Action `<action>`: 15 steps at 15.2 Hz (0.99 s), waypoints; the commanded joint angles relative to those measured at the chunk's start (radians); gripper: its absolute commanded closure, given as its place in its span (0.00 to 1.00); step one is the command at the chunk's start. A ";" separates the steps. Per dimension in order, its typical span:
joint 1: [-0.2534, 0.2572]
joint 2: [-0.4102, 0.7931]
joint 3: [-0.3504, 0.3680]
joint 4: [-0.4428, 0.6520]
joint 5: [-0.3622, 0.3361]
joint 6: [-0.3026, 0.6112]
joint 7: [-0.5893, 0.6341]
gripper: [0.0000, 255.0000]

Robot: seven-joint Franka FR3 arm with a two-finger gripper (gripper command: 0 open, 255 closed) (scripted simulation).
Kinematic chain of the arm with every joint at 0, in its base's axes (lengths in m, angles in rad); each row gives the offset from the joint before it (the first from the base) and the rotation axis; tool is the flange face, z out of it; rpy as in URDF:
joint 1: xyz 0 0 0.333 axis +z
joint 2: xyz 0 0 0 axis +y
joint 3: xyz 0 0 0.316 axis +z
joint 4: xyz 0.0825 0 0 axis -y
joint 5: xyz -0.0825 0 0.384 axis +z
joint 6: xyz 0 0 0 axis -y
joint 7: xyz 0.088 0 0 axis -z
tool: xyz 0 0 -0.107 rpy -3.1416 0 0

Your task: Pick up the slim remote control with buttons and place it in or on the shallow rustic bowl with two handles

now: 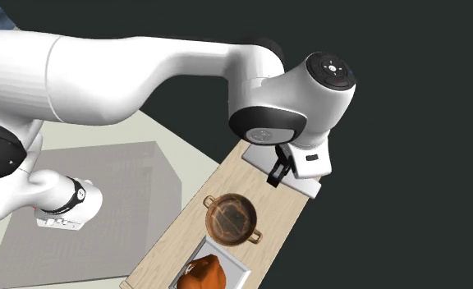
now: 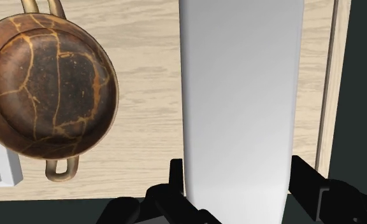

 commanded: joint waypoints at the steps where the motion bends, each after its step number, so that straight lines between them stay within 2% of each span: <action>1: 0.001 -0.004 0.000 0.021 0.000 -0.026 0.001 1.00; 8: 0.002 0.000 0.001 0.114 0.000 -0.114 0.000 1.00; 11: -0.029 -0.130 -0.008 -0.081 0.008 -0.049 -0.037 1.00; 15: -0.066 -0.276 -0.026 -0.286 0.015 0.010 -0.092 1.00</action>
